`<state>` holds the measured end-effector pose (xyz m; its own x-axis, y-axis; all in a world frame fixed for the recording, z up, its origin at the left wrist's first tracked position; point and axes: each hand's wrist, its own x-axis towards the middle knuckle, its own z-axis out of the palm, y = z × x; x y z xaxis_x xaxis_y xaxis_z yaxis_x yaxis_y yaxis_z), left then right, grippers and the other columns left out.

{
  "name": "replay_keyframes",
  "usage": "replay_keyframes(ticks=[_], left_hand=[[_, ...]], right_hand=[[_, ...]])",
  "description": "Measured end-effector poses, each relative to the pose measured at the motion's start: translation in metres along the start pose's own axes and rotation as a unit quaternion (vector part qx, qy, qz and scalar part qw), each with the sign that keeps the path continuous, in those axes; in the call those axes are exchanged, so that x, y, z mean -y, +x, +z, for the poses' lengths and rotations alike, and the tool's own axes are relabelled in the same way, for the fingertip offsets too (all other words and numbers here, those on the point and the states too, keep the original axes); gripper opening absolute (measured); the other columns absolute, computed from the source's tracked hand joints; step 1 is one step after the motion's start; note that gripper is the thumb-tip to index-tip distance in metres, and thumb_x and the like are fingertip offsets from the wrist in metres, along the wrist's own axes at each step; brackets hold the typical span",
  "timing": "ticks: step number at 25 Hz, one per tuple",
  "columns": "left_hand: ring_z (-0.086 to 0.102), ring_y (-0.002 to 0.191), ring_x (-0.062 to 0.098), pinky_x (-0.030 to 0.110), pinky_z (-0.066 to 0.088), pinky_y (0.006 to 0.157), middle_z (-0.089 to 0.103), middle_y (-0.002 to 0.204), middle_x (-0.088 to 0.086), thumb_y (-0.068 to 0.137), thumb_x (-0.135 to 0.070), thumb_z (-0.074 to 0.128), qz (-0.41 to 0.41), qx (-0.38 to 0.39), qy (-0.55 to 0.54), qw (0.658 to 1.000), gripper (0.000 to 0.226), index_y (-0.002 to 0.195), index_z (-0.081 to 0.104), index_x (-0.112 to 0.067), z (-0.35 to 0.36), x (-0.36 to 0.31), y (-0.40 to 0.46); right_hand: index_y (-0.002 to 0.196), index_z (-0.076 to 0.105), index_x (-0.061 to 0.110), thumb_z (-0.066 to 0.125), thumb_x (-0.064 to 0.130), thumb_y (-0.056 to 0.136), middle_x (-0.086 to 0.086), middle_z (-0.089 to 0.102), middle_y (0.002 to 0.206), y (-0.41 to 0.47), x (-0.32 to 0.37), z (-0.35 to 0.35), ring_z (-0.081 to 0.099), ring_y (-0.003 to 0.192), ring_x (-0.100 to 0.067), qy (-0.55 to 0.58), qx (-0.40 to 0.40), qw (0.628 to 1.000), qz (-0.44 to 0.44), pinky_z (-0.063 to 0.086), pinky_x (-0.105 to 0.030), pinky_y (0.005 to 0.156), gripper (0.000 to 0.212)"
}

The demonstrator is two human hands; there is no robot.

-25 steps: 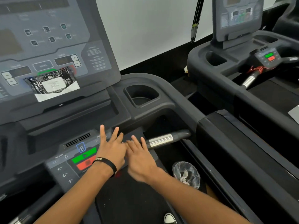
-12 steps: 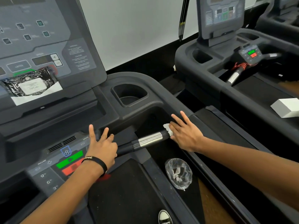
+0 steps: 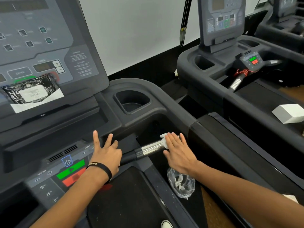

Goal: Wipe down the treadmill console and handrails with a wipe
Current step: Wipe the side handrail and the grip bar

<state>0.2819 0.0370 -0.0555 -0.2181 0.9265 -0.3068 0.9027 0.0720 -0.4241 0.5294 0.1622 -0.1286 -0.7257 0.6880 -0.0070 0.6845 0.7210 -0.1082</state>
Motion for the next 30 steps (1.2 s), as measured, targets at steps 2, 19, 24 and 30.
replay_keyframes(ticks=[2, 19, 24, 30], left_hand=[[0.001, 0.149, 0.029, 0.078, -0.023, 0.093, 0.034, 0.153, 0.003, 0.089, -0.034, 0.058, 0.001, 0.002, -0.002, 1.000, 0.033, 0.120, 0.061, -0.025, -0.002, -0.001, 0.003], [0.005, 0.149, 0.030, 0.069, -0.030, 0.094, 0.041, 0.148, 0.006, 0.092, -0.029, 0.056, 0.014, 0.002, -0.001, 1.000, 0.031, 0.123, 0.060, -0.023, 0.000, -0.001, 0.005], [0.005, 0.149, 0.031, 0.070, -0.031, 0.092, 0.043, 0.146, 0.008, 0.093, -0.026, 0.054, 0.033, 0.005, 0.013, 0.999, 0.024, 0.115, 0.063, -0.022, 0.002, 0.001, 0.003], [0.008, 0.149, 0.031, 0.070, -0.030, 0.095, 0.047, 0.142, 0.008, 0.092, -0.027, 0.055, 0.046, -0.015, 0.003, 0.999, 0.024, 0.115, 0.063, -0.022, 0.005, 0.005, 0.001]], right_hand=[[0.154, 0.025, 0.010, 0.027, 0.044, 0.097, -0.009, 0.032, 0.158, 0.004, 0.022, 0.001, 0.020, 0.150, -0.026, 0.066, -0.018, 0.998, -0.003, -0.007, -0.041, 0.121, 0.066], [0.154, -0.023, 0.015, 0.035, 0.045, 0.105, 0.005, -0.035, 0.159, 0.007, 0.085, 0.021, -0.017, 0.153, -0.016, 0.472, -0.085, 0.827, 0.293, -0.001, -0.039, 0.126, 0.081], [0.159, -0.008, 0.014, 0.044, 0.038, 0.103, -0.005, 0.003, 0.167, 0.059, 0.091, -0.006, 0.023, 0.149, -0.027, 0.661, -0.216, 0.529, 0.486, 0.025, -0.037, 0.115, 0.080], [0.156, 0.024, 0.013, 0.045, 0.049, 0.102, -0.014, 0.041, 0.152, 0.061, 0.052, -0.016, 0.045, 0.131, -0.030, 0.706, -0.201, 0.404, 0.547, 0.035, -0.039, 0.105, 0.069]])
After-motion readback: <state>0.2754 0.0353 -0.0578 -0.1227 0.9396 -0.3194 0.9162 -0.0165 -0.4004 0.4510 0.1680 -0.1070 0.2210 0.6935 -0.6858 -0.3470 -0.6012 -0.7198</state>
